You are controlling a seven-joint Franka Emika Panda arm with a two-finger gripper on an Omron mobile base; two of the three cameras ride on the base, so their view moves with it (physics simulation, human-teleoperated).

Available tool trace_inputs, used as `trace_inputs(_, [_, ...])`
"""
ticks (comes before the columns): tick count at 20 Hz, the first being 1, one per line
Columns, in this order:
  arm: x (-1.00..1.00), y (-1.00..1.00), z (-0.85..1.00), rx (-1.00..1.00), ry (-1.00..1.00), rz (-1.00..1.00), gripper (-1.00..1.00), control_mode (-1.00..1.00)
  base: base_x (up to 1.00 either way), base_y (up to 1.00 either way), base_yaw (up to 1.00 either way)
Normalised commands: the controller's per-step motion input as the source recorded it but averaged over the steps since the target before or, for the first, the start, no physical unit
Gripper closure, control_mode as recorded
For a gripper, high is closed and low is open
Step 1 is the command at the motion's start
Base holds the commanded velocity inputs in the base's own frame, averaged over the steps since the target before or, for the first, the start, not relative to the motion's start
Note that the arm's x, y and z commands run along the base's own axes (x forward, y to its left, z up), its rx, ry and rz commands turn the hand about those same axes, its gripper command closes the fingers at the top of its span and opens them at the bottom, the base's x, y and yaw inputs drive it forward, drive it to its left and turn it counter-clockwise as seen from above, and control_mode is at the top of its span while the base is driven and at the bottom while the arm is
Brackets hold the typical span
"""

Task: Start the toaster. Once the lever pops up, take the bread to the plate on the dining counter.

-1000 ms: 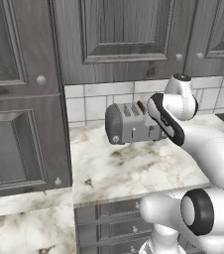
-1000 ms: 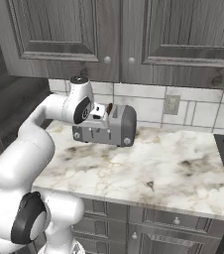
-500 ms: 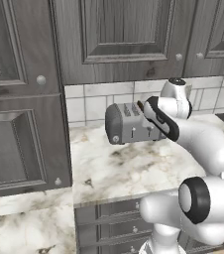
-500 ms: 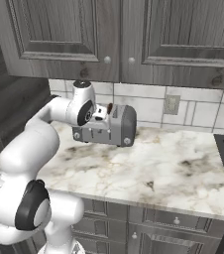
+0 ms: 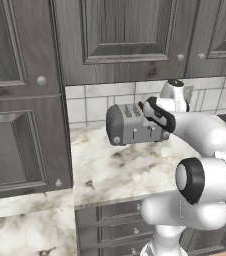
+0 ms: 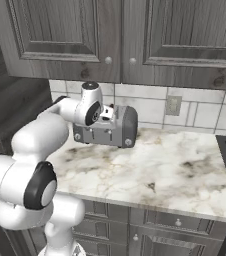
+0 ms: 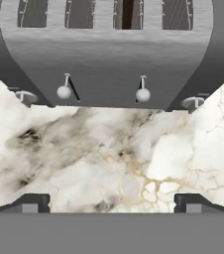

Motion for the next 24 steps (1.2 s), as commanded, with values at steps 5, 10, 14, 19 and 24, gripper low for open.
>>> trace_inputs(5, [0.09, -0.08, -0.28, 0.0, 0.0, 0.0, -1.0, -1.0, 0.0, 0.0, 0.0])
trace_inputs(10, [0.08, 0.0, -0.29, 0.0, 0.0, 0.0, -1.0, -1.0, 0.0, 0.0, 0.0])
trace_inputs(14, [0.14, 0.0, -0.15, -0.01, -0.01, 0.0, -1.0, -1.0, 0.0, 0.0, 0.0])
trace_inputs(19, [0.2, 0.0, -0.01, 0.0, -0.02, 0.0, -1.0, -1.0, 0.0, 0.0, 0.0])
trace_inputs(24, [0.24, 0.0, 0.0, 0.0, 0.0, 0.0, -1.0, -1.0, 0.0, 0.0, 0.0])
